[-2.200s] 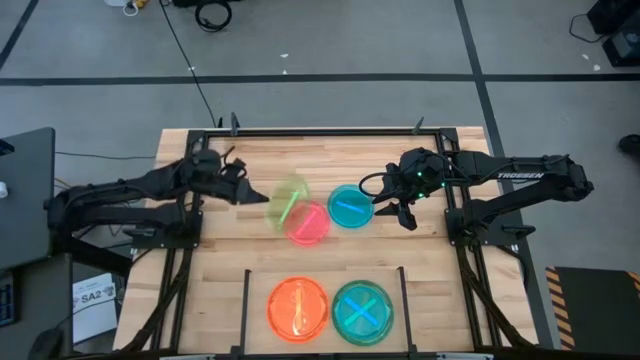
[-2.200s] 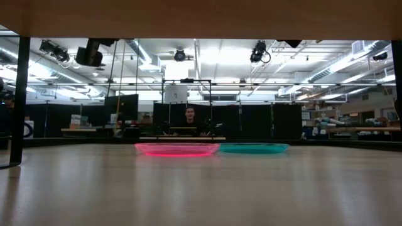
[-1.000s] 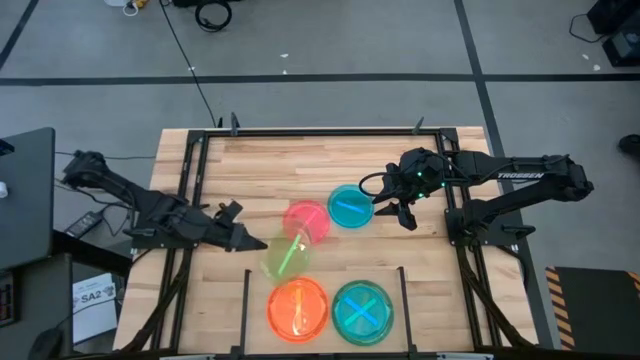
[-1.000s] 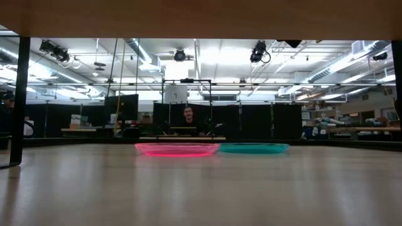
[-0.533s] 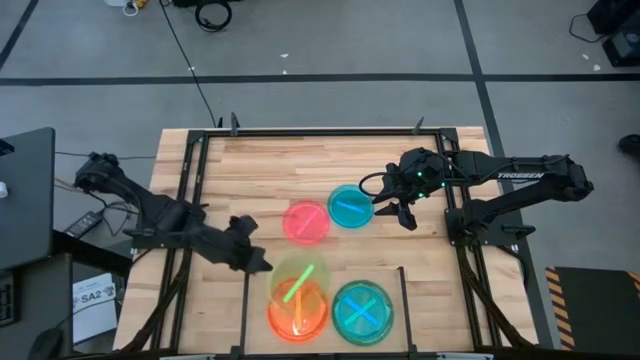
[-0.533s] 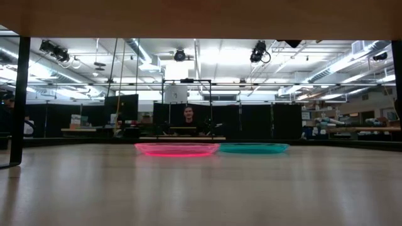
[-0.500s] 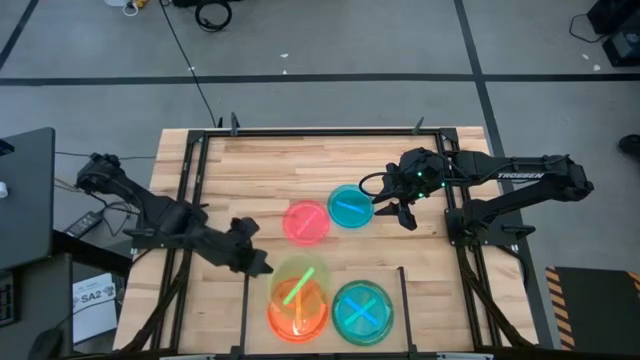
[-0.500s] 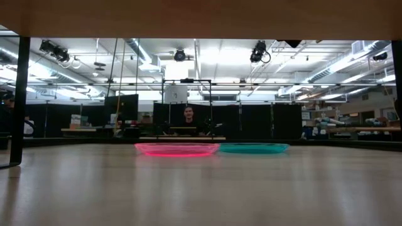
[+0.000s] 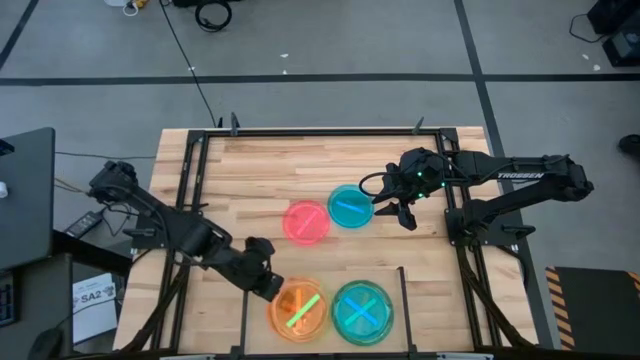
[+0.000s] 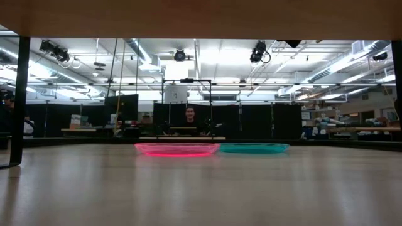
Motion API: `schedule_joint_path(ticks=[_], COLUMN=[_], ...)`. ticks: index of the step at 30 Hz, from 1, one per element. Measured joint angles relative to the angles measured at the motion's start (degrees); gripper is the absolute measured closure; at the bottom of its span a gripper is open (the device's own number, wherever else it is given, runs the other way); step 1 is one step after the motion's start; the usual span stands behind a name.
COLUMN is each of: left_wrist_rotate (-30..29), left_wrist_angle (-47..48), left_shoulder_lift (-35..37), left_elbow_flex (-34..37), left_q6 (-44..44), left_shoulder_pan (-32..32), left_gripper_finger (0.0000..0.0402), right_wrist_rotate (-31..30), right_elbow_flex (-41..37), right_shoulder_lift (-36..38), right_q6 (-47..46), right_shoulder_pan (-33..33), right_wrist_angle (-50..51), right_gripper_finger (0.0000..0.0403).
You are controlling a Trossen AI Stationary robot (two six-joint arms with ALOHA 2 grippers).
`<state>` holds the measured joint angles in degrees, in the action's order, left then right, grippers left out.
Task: Place and stack plates onto a shelf
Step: Stack the green plate on top of the orange plate on the shelf
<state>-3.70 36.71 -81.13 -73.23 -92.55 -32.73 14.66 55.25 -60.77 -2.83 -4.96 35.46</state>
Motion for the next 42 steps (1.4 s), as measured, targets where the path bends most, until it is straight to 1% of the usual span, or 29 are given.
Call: schedule_joint_path(ticks=[14,21,26,31,38,42], left_wrist_rotate=[-0.1,0.0,1.2,1.2,1.2,1.2], left_wrist_angle=[5.3,5.5,5.2,5.0,5.1,5.1], left_shoulder_lift=[-0.1,-1.3,-2.9,-3.0,-3.0,-3.0], left_elbow_flex=[0.0,0.0,0.0,0.0,0.0,0.0], left_q6=[0.2,0.3,0.3,0.3,0.3,0.3], left_shoulder_pan=[0.0,0.0,0.0,0.0,0.0,0.1], left_gripper_finger=[0.0400,0.0400,0.0400,0.0399,0.0373,0.0366], right_wrist_rotate=[0.0,0.0,0.0,0.0,0.0,0.0], right_elbow_flex=[0.0,0.0,0.0,0.0,0.0,0.0], right_shoulder_lift=[0.0,0.0,0.0,0.0,0.0,0.0], right_q6=[0.0,0.0,0.0,0.0,0.0,0.0], right_shoulder_pan=[0.0,0.0,0.0,0.0,0.0,0.0], right_wrist_angle=[0.0,0.0,-0.1,-0.2,-0.2,-0.2], right_gripper_finger=[0.0233,0.0233,0.0233,0.0233,0.0233,0.0233])
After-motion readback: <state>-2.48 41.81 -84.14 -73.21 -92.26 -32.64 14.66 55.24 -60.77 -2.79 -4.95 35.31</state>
